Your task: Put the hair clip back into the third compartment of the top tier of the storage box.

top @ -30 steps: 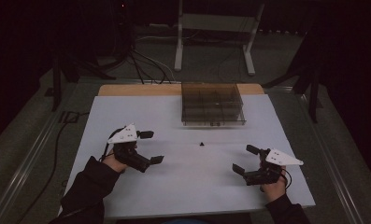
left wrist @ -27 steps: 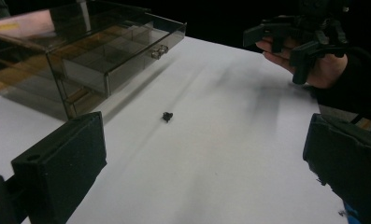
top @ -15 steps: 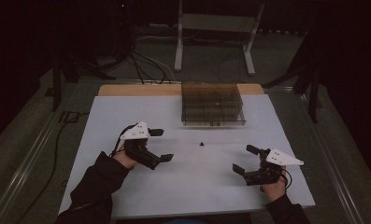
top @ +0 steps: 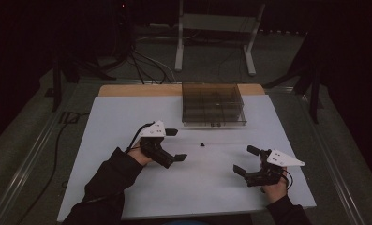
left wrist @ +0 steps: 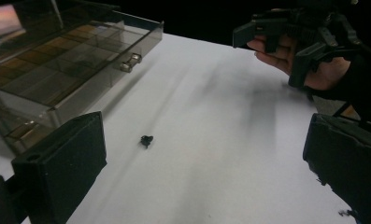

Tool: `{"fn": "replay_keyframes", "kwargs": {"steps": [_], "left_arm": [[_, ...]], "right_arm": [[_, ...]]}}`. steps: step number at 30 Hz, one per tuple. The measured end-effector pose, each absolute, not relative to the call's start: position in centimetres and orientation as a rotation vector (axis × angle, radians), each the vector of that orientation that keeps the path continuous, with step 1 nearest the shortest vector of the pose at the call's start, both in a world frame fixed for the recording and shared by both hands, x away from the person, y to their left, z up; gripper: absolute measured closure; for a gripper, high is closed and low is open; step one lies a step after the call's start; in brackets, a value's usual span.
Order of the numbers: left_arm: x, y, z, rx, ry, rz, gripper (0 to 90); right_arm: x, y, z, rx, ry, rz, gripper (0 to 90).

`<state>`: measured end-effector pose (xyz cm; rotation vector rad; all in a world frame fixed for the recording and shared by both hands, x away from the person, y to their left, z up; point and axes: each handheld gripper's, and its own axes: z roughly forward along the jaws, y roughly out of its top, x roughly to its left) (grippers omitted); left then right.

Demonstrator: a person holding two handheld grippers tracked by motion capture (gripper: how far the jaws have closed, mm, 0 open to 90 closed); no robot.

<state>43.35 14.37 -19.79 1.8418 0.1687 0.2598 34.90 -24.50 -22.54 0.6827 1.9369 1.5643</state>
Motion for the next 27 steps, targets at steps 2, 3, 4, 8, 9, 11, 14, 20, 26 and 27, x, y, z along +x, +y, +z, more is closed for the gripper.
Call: {"fn": "replay_keyframes", "kwargs": {"steps": [2,3,4,8,9,11,14,20,26,27], "left_arm": [[43.6,13.9,-19.9,1.841,0.168,0.248,0.6],[43.7,13.7,-19.9,1.841,0.166,0.25,0.5],[43.7,13.5,-20.0,1.84,0.164,0.253,0.6],[44.0,12.6,-20.2,1.851,0.157,0.255,0.6],[44.1,12.2,-20.3,1.849,0.153,0.245,0.6],[44.2,11.8,-20.5,1.854,0.143,0.234,0.5],[44.5,11.0,-20.7,1.868,0.139,0.225,0.5],[45.0,9.8,-21.3,1.886,0.143,0.213,0.6],[45.5,8.9,-21.7,1.905,0.14,0.21,0.6],[45.6,8.6,-21.8,1.915,0.144,0.215,0.6]], "right_arm": [[34.9,-24.5,-22.5,0.685,1.935,1.569,0.0],[34.9,-24.5,-22.5,0.686,1.935,1.57,0.0],[34.9,-24.5,-22.5,0.684,1.936,1.567,0.0],[35.0,-24.6,-22.6,0.686,1.939,1.57,0.0],[35.0,-24.6,-22.6,0.685,1.94,1.571,0.0],[34.9,-24.6,-22.6,0.682,1.942,1.567,0.0],[34.9,-24.7,-22.5,0.687,1.936,1.574,0.0],[34.9,-24.7,-22.5,0.686,1.941,1.575,0.0],[35.0,-24.7,-22.6,0.69,1.941,1.577,0.0],[35.0,-24.7,-22.6,0.689,1.941,1.575,0.0]]}}
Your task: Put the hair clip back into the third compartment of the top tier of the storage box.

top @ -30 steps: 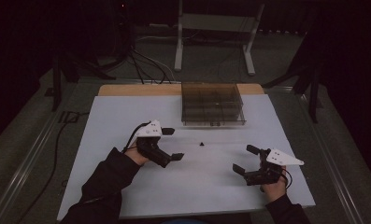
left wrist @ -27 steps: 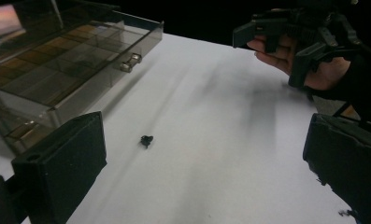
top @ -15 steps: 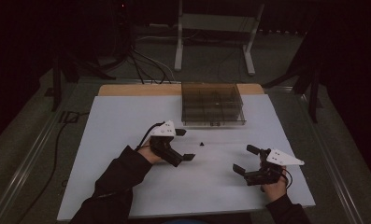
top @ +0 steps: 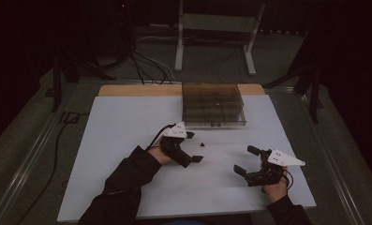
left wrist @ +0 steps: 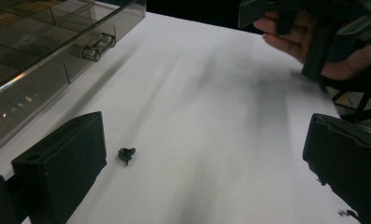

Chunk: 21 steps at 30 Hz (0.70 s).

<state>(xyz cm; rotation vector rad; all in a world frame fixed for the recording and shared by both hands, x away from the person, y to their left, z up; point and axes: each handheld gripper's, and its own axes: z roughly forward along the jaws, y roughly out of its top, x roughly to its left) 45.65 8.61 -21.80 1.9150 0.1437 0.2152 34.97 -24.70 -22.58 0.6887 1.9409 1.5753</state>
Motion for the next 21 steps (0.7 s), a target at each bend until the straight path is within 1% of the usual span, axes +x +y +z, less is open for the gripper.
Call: {"fn": "replay_keyframes", "kwargs": {"steps": [3,6,9,11,14,17,21], "left_arm": [[45.9,8.1,-22.0,1.937,0.143,0.219,0.7],[46.3,7.6,-22.3,1.961,0.153,0.226,3.3],[46.7,7.1,-22.7,2.002,0.164,0.193,5.2],[46.8,6.7,-23.0,2.04,0.163,0.229,7.4],[47.2,6.2,-23.7,2.089,0.182,0.25,7.6],[47.8,6.0,-24.1,2.106,0.214,0.271,15.1],[48.6,5.7,-24.6,2.136,0.251,0.305,17.1]], "right_arm": [[35.0,-24.7,-22.5,0.688,1.936,1.576,0.0],[34.9,-24.7,-22.6,0.69,1.943,1.575,0.0],[35.0,-24.7,-22.6,0.689,1.94,1.58,0.0],[34.9,-24.7,-22.6,0.686,1.943,1.578,0.0],[35.0,-24.7,-22.6,0.689,1.941,1.58,0.0],[35.0,-24.7,-22.6,0.688,1.946,1.577,0.0],[35.0,-24.7,-22.6,0.689,1.946,1.58,0.0]]}}
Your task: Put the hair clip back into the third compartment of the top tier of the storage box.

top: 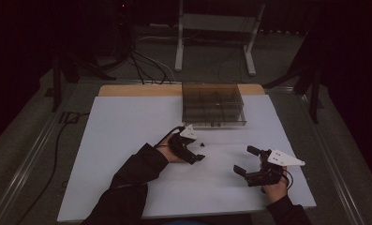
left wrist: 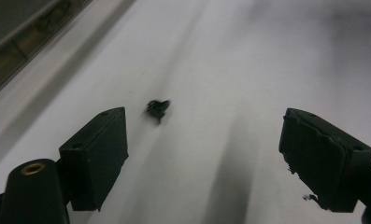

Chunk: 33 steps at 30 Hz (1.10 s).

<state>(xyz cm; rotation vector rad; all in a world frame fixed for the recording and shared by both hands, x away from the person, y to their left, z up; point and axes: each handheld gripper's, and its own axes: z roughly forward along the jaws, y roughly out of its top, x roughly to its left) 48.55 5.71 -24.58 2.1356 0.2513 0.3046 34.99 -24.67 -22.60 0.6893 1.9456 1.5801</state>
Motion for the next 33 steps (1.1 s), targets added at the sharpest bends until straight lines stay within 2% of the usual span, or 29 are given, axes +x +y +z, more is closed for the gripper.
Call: {"fn": "replay_keyframes", "kwargs": {"steps": [1,2,10,14,22,28,30,33], "left_arm": [[48.7,5.6,-24.6,2.131,0.253,0.318,18.4],[48.8,5.5,-24.7,2.133,0.258,0.329,23.2],[49.8,4.6,-25.0,2.148,0.288,0.369,37.2],[50.0,4.0,-25.2,2.162,0.274,0.401,48.4],[50.2,2.9,-25.2,2.168,0.247,0.432,64.2],[50.2,2.8,-25.2,2.174,0.229,0.412,72.6],[50.1,2.7,-25.2,2.178,0.221,0.407,78.3],[50.1,2.7,-25.2,2.179,0.223,0.403,79.8]], "right_arm": [[35.0,-24.7,-22.6,0.689,1.946,1.577,0.0],[35.0,-24.7,-22.6,0.688,1.948,1.576,0.0],[35.0,-24.7,-22.6,0.687,1.943,1.582,0.0],[35.0,-24.7,-22.6,0.688,1.948,1.58,0.0],[35.0,-24.8,-22.6,0.691,1.946,1.587,0.0],[35.0,-24.8,-22.6,0.692,1.944,1.587,0.0],[35.0,-24.8,-22.6,0.693,1.947,1.584,0.0],[35.0,-24.8,-22.6,0.694,1.945,1.588,0.0]]}}
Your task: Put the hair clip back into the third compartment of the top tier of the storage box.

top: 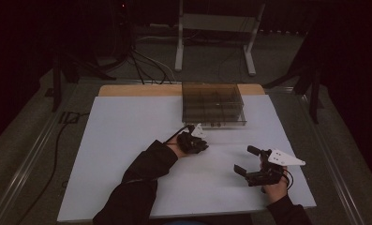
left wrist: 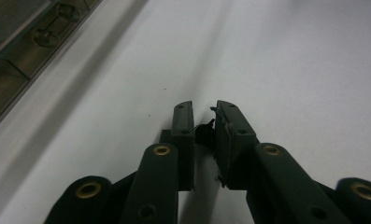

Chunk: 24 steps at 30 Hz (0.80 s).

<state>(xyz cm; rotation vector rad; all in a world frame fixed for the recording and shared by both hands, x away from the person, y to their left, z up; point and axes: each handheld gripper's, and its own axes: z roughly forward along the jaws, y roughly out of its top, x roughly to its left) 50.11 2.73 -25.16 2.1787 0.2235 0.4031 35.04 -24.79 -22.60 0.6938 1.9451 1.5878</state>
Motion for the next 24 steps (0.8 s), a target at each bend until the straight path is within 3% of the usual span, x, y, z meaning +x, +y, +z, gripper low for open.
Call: {"fn": "replay_keyframes", "kwargs": {"steps": [24], "left_arm": [[49.1,3.7,-23.7,2.183,0.188,0.382,80.8]], "right_arm": [[35.2,-24.8,-22.7,0.701,1.949,1.587,0.0]]}}
